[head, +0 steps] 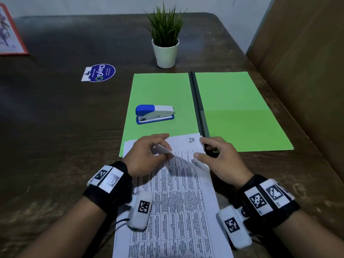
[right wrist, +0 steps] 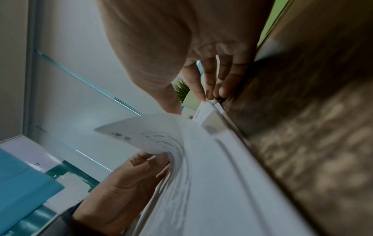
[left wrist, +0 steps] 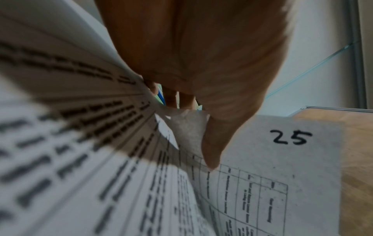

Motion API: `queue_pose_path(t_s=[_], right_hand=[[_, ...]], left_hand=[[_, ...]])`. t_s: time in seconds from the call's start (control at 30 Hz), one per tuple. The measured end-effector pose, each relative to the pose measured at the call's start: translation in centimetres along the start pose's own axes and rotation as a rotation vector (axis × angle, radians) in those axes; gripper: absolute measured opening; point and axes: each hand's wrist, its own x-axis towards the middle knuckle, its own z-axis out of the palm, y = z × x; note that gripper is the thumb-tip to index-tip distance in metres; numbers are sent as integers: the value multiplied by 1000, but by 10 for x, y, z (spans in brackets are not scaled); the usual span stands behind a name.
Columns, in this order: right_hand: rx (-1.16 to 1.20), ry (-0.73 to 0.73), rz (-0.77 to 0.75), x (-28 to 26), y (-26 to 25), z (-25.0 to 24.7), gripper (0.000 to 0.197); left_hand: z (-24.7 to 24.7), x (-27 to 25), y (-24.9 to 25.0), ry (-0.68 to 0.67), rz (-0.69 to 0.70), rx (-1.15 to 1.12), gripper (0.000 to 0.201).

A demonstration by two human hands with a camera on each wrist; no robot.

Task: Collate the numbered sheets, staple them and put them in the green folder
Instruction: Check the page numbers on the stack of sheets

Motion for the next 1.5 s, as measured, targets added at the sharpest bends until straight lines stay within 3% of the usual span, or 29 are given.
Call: queue_pose_path(t_s=[0.23,0.5,0.73,1.0,1.17,1.3,1.5], right_hand=[[3,28,15,-2,-3,1,59],[161,65,41,-5,-4,0,44],[134,64,33,-3,-4,-1,51],[163,41,2,-4,-2,-3,39],[237,79,17,-1,5,-1,19],[201,90,-12,-1,7,1,19],[34,129,-74,-1,3,1,22]], left_hand=[[-1,-3,7,26,11,-43,26],[1,-1,3,40,14,-17,31],[1,1,0,54,7,-6,30],[2,0,2,112,25,-19,34],[2,0,-1,79,13,-106,31],[2,0,0,75,20,-48,41],[4,0,1,78,-16,-152,36]])
